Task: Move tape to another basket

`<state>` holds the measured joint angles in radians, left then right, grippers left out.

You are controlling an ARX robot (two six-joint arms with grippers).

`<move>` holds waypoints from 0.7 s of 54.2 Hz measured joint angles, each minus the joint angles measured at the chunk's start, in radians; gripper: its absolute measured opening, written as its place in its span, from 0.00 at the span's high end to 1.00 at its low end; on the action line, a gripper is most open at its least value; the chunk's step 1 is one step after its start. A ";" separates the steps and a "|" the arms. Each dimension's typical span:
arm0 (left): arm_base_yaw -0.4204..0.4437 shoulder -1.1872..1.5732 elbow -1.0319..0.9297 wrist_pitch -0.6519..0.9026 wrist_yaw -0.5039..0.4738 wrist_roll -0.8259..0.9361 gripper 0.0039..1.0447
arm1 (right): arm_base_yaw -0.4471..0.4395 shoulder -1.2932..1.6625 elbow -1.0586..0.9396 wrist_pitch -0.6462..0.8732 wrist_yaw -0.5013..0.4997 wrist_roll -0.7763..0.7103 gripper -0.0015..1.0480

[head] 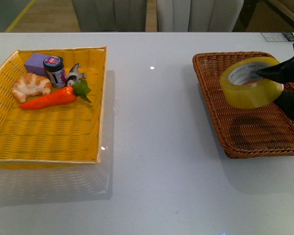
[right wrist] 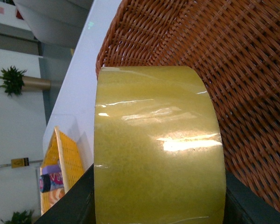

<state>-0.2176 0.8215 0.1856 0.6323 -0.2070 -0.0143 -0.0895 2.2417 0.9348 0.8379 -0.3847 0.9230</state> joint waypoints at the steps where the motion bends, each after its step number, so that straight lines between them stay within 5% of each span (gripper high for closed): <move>1: 0.004 -0.006 -0.005 -0.002 0.002 0.000 0.99 | 0.000 0.008 0.009 -0.003 0.000 0.002 0.56; 24: 0.110 -0.216 -0.108 -0.110 0.105 0.003 0.99 | 0.002 0.166 0.212 -0.092 0.019 0.002 0.56; 27: 0.172 -0.258 -0.121 -0.140 0.189 0.003 0.99 | 0.002 0.170 0.226 -0.127 0.028 -0.010 0.56; 38: 0.212 -0.349 -0.142 -0.205 0.205 0.003 0.99 | -0.005 0.170 0.212 -0.138 0.052 -0.029 0.28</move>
<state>-0.0051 0.4728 0.0433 0.4274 -0.0017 -0.0109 -0.0948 2.4119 1.1465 0.6994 -0.3325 0.8940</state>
